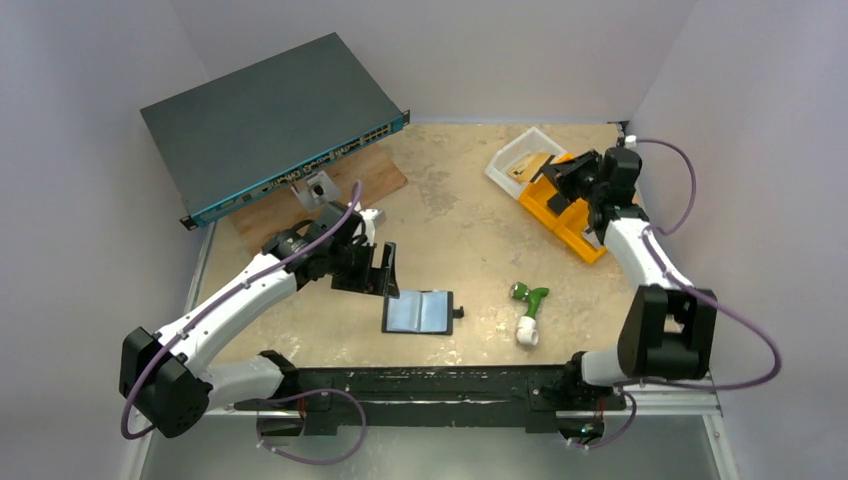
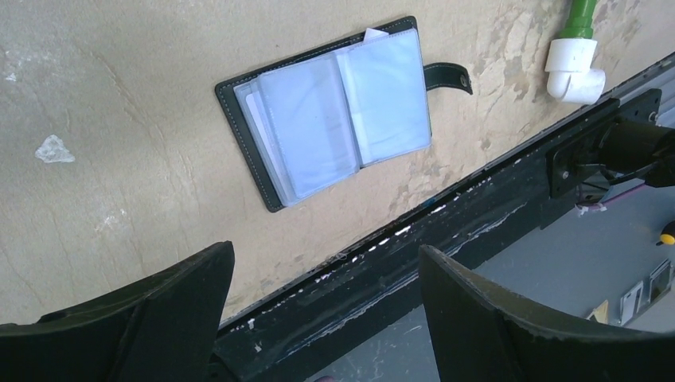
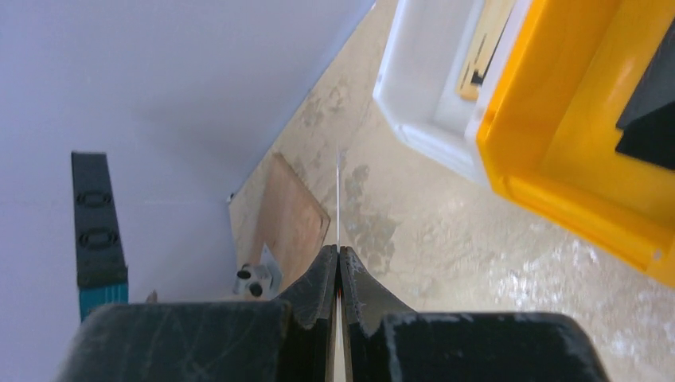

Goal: Take the credit cards out of the card holder
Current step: Place the credit card in the storage box.

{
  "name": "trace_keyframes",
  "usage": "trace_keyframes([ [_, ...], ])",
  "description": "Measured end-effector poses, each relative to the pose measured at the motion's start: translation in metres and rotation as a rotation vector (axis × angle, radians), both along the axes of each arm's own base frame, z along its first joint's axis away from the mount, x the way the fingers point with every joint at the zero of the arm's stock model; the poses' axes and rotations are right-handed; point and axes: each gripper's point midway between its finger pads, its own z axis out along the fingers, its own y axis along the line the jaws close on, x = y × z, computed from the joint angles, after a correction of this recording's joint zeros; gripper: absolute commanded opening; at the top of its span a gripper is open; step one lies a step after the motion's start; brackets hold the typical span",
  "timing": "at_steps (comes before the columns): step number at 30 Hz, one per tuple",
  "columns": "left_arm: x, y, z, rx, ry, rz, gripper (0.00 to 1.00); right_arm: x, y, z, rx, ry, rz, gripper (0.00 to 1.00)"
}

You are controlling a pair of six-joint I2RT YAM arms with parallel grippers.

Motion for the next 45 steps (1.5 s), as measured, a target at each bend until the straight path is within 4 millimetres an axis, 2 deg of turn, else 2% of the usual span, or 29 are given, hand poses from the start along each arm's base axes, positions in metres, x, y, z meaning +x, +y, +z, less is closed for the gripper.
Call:
trace_keyframes([
  [3, -0.003, 0.001, -0.002, 0.000, 0.001, -0.012, 0.86, 0.031, -0.008, -0.011, -0.007, 0.029, -0.026, 0.00],
  [9, -0.006, 0.001, -0.003, -0.003, 0.006, -0.023, 0.86, 0.106, -0.022, -0.039, -0.021, 0.076, -0.070, 0.00],
  [10, -0.006, 0.001, -0.002, -0.006, 0.006, -0.024, 0.86, 0.112, -0.023, -0.032, -0.023, 0.059, -0.076, 0.00],
  [11, -0.007, 0.001, -0.002, -0.008, 0.005, -0.025, 0.85, 0.126, -0.026, -0.050, -0.023, 0.090, -0.085, 0.00],
  [14, -0.007, 0.002, -0.002, -0.009, 0.004, -0.026, 0.86, 0.148, -0.029, -0.068, -0.017, 0.113, -0.101, 0.00],
  [18, -0.008, 0.002, 0.000, -0.013, -0.002, -0.025, 0.86, 0.166, -0.035, -0.096, -0.016, 0.166, -0.127, 0.00],
  [23, -0.009, 0.002, -0.001, -0.013, -0.002, -0.026, 0.86, 0.169, -0.039, -0.119, -0.021, 0.226, -0.152, 0.00],
  [27, -0.009, 0.002, -0.001, -0.014, -0.002, -0.025, 0.86, 0.171, -0.039, -0.123, -0.022, 0.240, -0.151, 0.24],
  [30, -0.009, 0.003, -0.001, -0.014, -0.003, -0.025, 0.86, 0.172, -0.039, -0.119, -0.025, 0.235, -0.148, 0.38],
  [37, -0.012, 0.005, -0.003, -0.014, -0.003, -0.025, 0.86, 0.169, -0.029, -0.113, -0.047, 0.244, -0.115, 0.48],
  [42, -0.012, 0.005, -0.002, -0.016, -0.003, -0.026, 0.86, 0.156, -0.009, -0.093, -0.079, 0.234, -0.067, 0.49],
  [45, -0.012, 0.004, -0.003, -0.017, -0.002, -0.027, 0.86, 0.135, 0.008, -0.069, -0.096, 0.204, -0.030, 0.49],
])
